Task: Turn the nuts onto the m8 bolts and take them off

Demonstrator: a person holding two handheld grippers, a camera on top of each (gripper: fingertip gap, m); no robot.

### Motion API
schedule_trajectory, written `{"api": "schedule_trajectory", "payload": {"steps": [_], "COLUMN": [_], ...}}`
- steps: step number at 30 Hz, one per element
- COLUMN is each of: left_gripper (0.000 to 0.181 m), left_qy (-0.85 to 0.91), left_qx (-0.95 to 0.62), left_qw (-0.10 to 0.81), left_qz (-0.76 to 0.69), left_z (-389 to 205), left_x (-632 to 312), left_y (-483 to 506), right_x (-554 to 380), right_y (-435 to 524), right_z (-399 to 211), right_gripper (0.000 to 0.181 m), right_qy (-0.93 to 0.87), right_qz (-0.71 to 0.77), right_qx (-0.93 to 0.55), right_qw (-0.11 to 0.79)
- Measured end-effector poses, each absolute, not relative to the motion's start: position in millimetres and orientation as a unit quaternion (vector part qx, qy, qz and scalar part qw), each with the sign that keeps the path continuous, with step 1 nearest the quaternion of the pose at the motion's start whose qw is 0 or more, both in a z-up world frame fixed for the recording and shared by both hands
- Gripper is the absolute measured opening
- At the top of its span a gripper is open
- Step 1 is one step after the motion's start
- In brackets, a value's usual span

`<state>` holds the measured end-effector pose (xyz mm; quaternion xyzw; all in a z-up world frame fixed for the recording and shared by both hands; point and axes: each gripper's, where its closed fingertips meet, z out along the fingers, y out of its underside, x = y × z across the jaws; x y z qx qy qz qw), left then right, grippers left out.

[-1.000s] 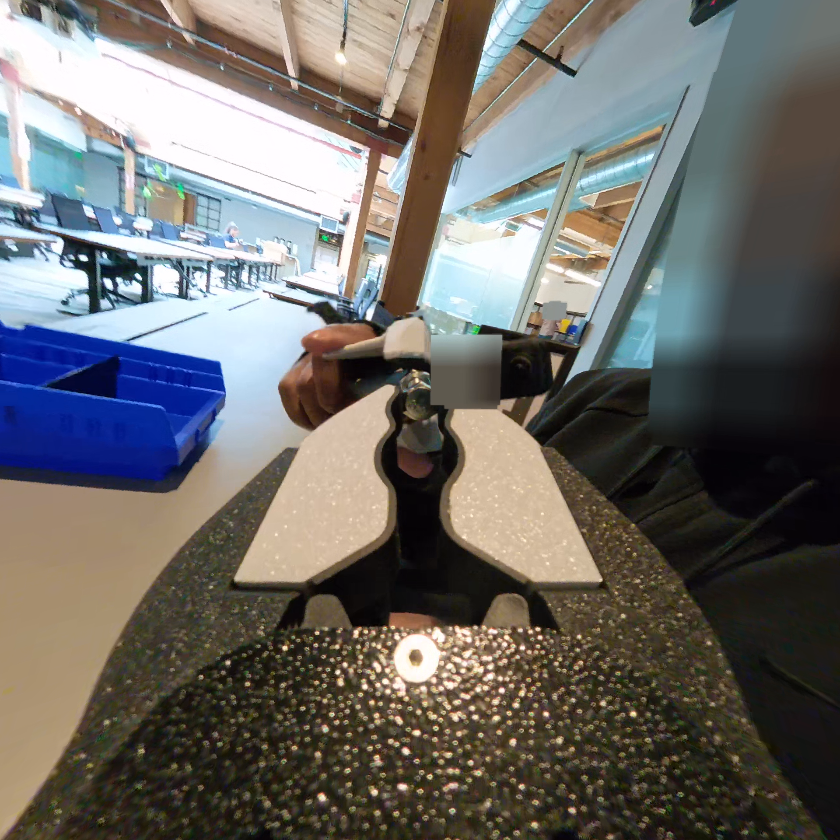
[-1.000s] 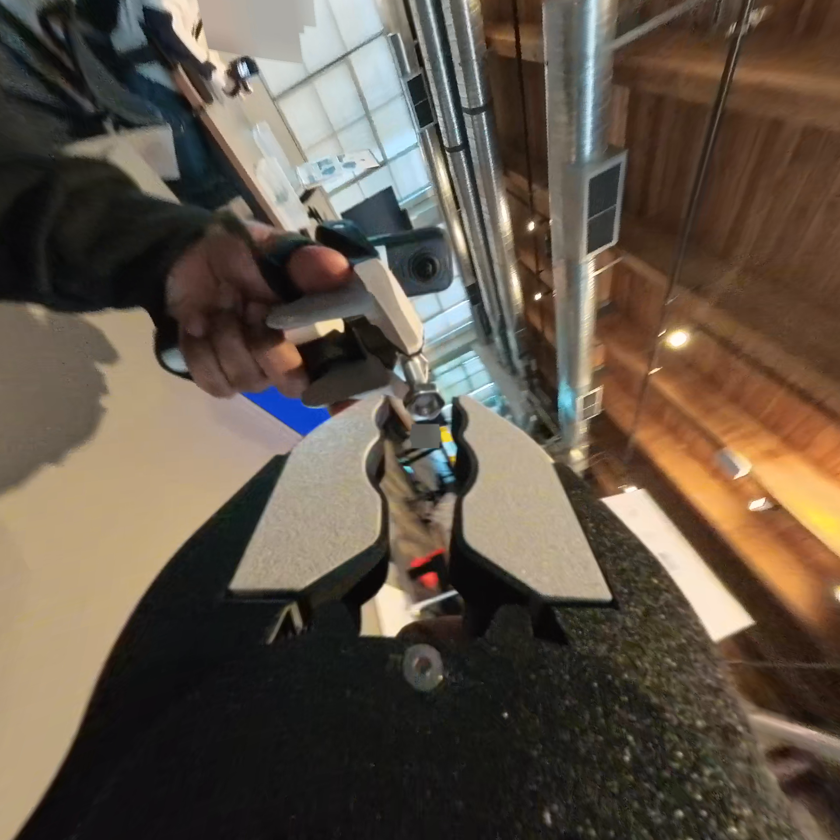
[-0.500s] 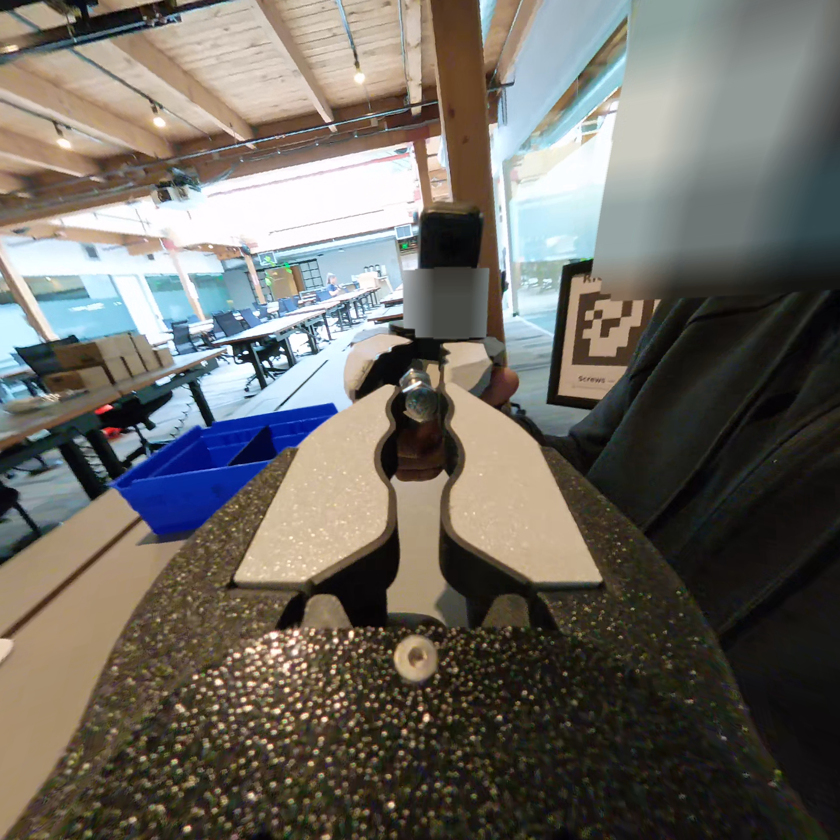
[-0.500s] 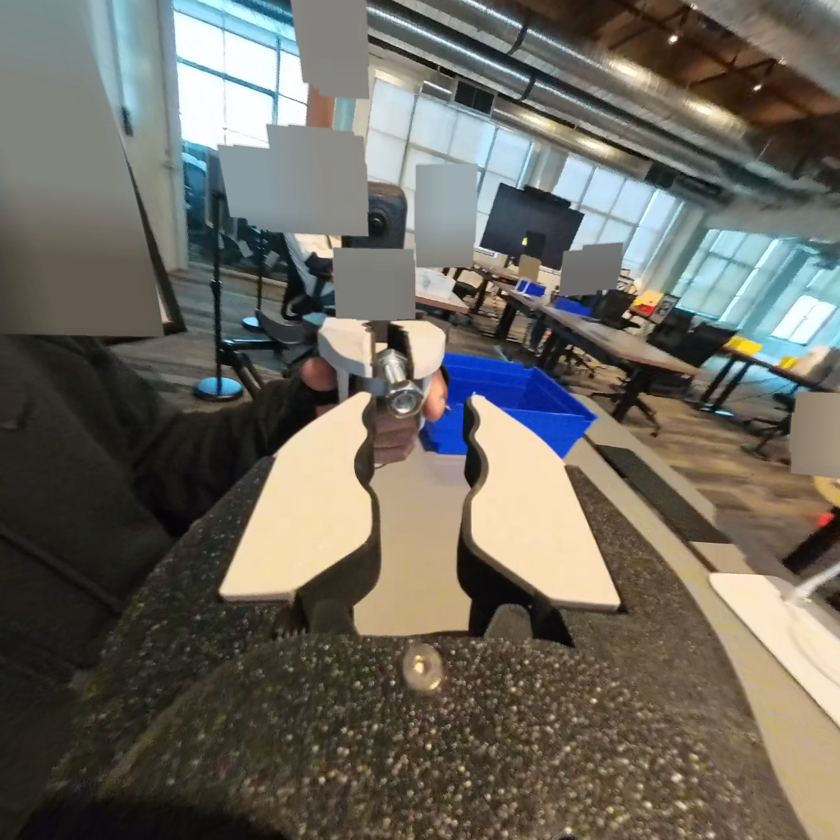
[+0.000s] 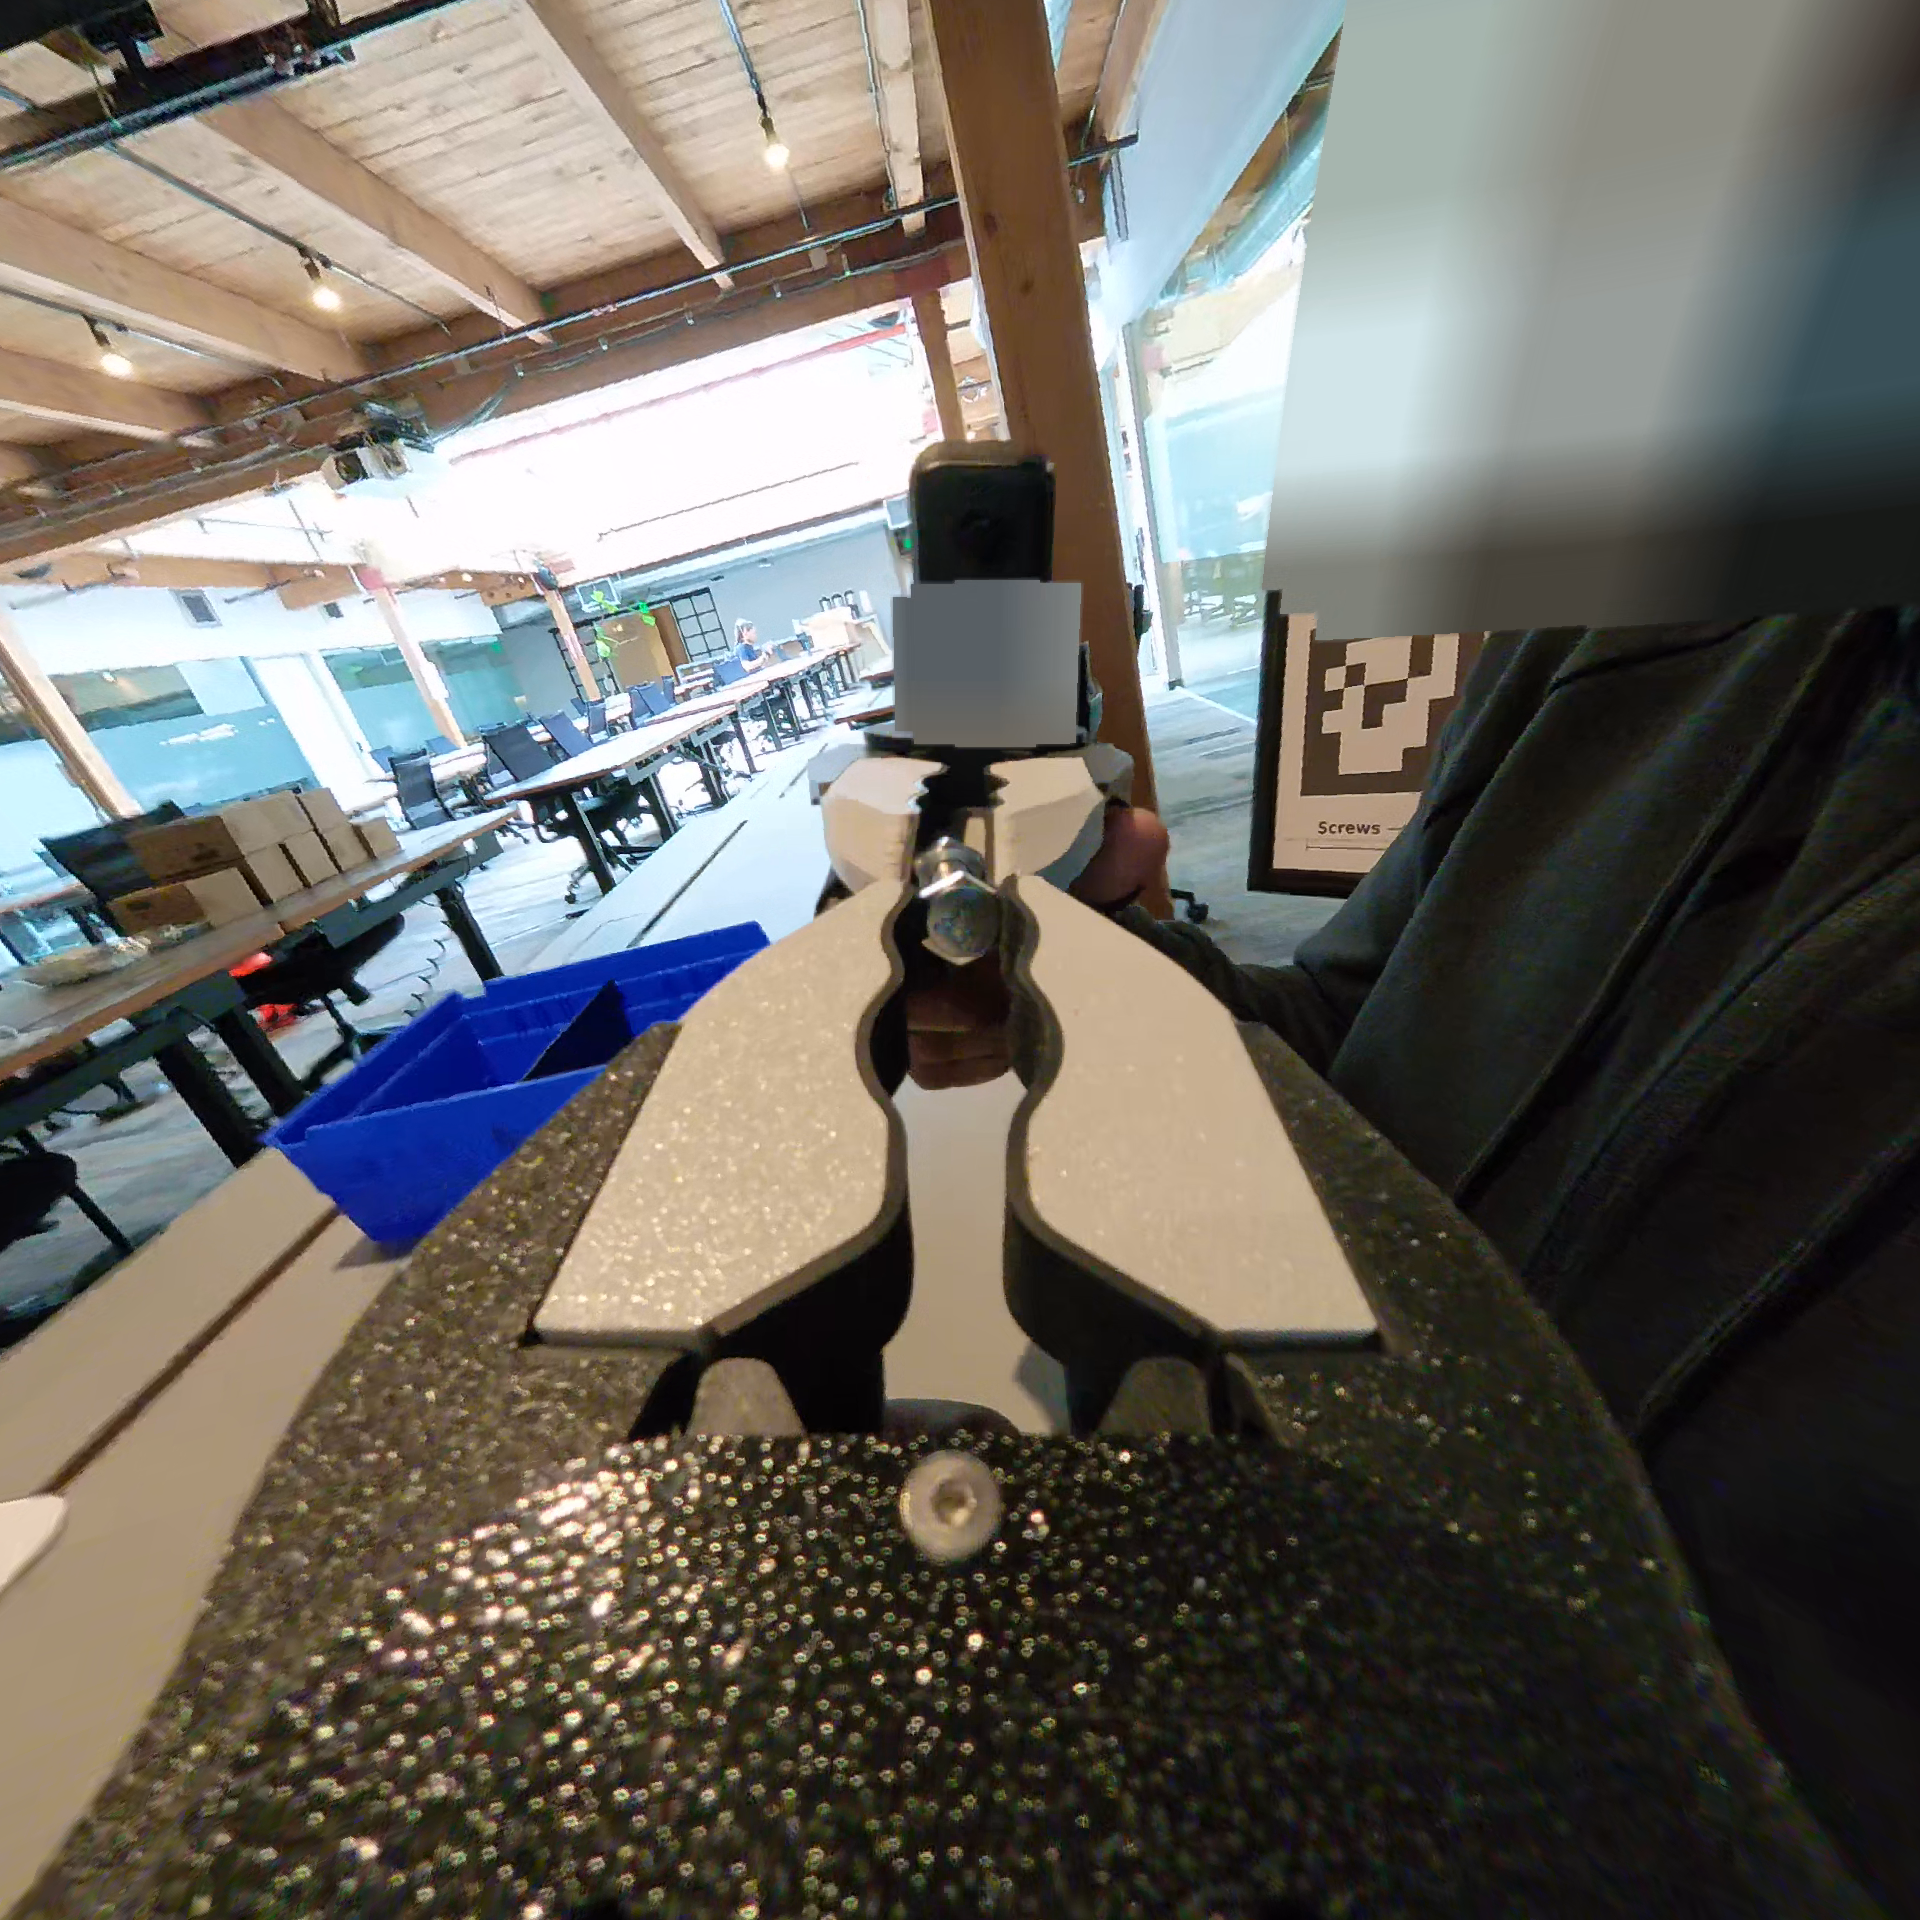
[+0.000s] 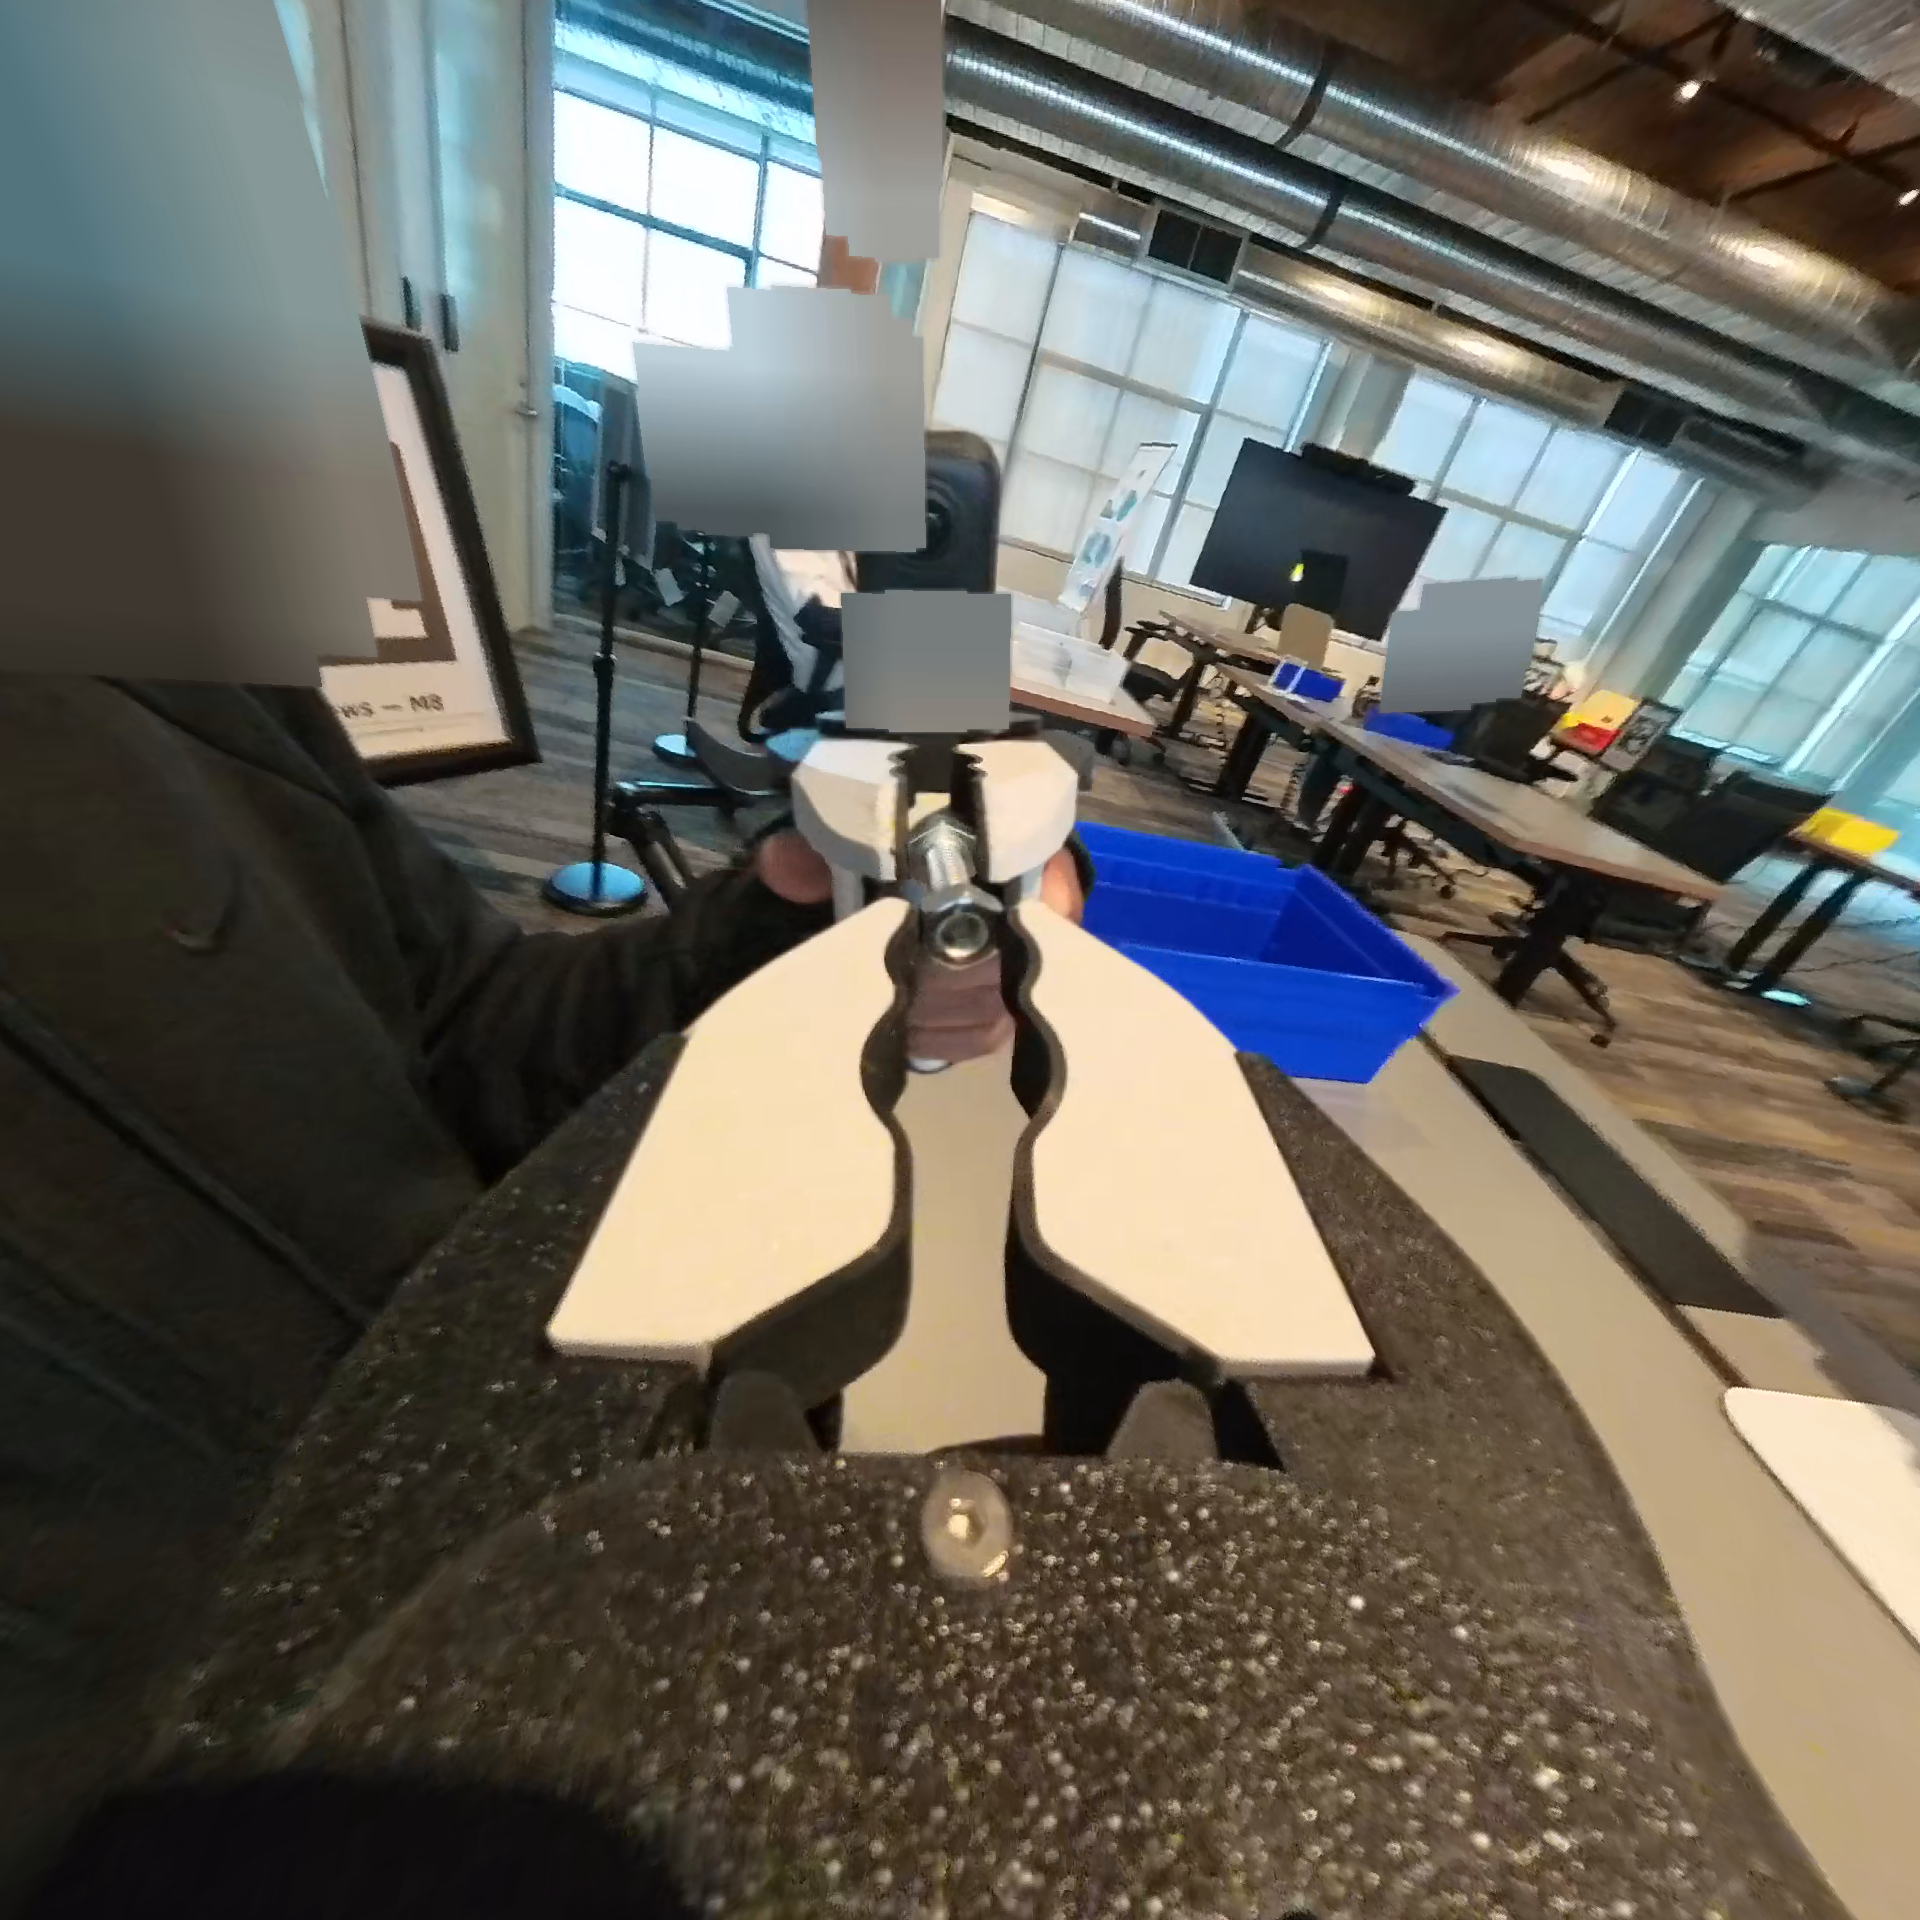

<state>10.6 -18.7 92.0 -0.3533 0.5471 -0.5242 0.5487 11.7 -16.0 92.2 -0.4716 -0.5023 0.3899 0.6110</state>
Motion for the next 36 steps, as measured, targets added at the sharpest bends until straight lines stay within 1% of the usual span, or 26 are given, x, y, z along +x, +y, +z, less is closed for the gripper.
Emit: {"api": "schedule_trajectory", "payload": {"steps": [4, 9, 15, 19, 21, 23, 26, 28, 33, 36], "left_gripper": [0.014, 0.014, 0.014, 0.014, 0.014, 0.014, 0.014, 0.014, 0.014, 0.014], "left_qy": [0.514, 0.462, 0.432, 0.424, 0.424, 0.431, 0.44, 0.449, 0.476, 0.495], "left_qx": [-0.394, -0.435, -0.443, -0.438, -0.44, -0.433, -0.423, -0.419, -0.389, -0.374], "left_qw": [0.483, 0.371, 0.305, 0.297, 0.312, 0.342, 0.382, 0.411, 0.472, 0.503], "left_qz": [-0.59, -0.678, -0.724, -0.735, -0.727, -0.714, -0.694, -0.673, -0.632, -0.602], "left_z": [92.6, 89.0, 82.5, 81.9, 82.2, 84.4, 89.2, 90.4, 95.1, 95.6], "left_x": [11.0, 13.9, 17.8, 19.0, 19.3, 18.4, 15.7, 13.8, 7.7, 6.0], "left_y": [-14.9, -11.2, -6.4, -4.0, -1.2, 0.4, 1.3, 2.5, -0.6, -4.1], "right_x": [12.1, 15.3, 19.5, 20.6, 20.9, 20.7, 17.4, 14.5, 10.6, 10.4], "right_y": [-11.9, -8.6, -4.5, -2.9, 0.0, 3.5, 4.3, 3.1, 1.6, -3.9], "right_z": [92.4, 89.5, 83.4, 82.6, 82.8, 84.1, 82.2, 81.6, 88.4, 91.2], "right_gripper": [0.014, 0.014, 0.014, 0.014, 0.014, 0.016, 0.034, 0.039, 0.038, 0.036], "right_qy": [-0.525, -0.569, -0.6, -0.601, -0.596, -0.585, -0.58, -0.573, -0.529, -0.515], "right_qz": [0.298, 0.116, -0.095, -0.16, -0.147, -0.104, -0.01, 0.059, 0.207, 0.275], "right_qx": [-0.439, -0.359, -0.25, -0.21, -0.225, -0.259, -0.317, -0.356, -0.431, -0.448], "right_qw": [0.666, 0.731, 0.754, 0.754, 0.757, 0.761, 0.75, 0.736, 0.701, 0.677]}}
